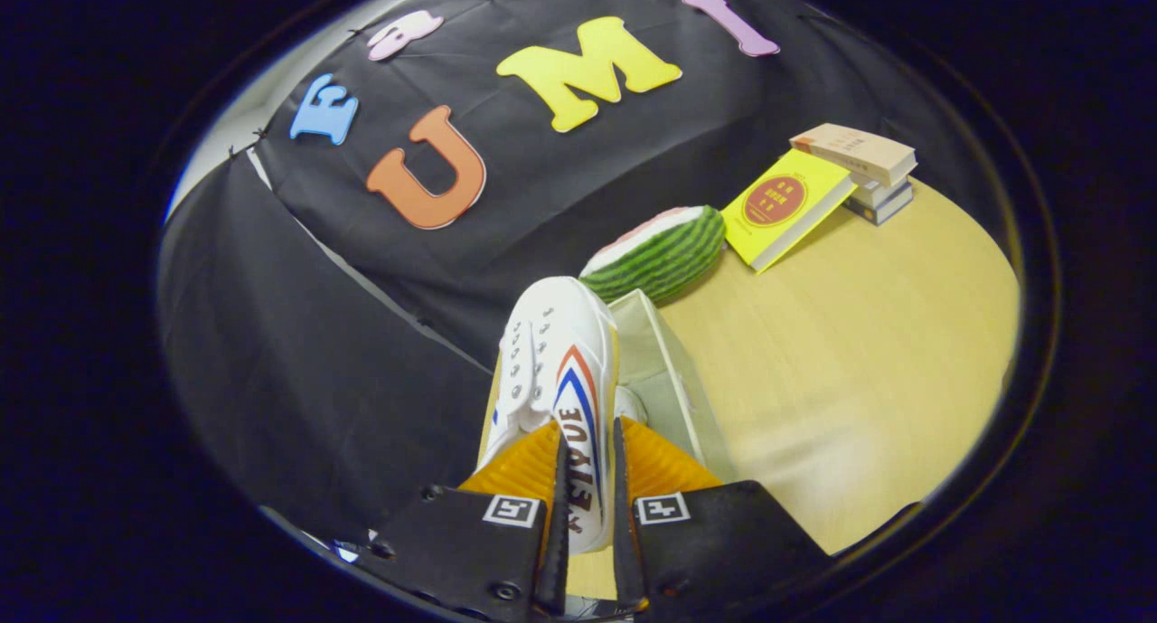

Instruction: Open the storage box then place both shoes into the box .Put the left shoe in first, then the right shoe, with the right side of both shoes facing outward in a uniform manner.

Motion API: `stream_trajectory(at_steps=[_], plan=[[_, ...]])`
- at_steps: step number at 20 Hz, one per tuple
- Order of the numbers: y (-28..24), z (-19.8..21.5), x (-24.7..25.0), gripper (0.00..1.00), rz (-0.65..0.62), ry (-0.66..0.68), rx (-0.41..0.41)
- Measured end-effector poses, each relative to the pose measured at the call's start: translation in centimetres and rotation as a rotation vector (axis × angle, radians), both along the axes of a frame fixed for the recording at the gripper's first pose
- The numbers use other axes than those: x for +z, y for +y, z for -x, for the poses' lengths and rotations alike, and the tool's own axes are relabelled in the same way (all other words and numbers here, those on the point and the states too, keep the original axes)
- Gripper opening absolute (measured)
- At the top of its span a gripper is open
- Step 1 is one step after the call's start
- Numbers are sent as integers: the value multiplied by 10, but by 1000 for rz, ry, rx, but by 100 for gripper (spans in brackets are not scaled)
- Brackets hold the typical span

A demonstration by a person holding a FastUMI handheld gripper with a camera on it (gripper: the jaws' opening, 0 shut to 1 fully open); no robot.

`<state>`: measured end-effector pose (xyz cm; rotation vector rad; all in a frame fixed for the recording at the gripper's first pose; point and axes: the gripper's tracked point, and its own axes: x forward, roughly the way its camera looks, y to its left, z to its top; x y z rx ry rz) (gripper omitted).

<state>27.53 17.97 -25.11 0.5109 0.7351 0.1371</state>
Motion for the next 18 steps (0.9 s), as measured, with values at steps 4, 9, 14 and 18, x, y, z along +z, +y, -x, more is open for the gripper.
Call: stream_trajectory(at_steps=[4,9,14,18], plan=[[-4,-9,-26,26,19,21,-22],[-9,-20,-22,52,27,-92,1],[-42,-10,20,100,185,-249,-30],[-66,1,49,100,225,-317,-37]])
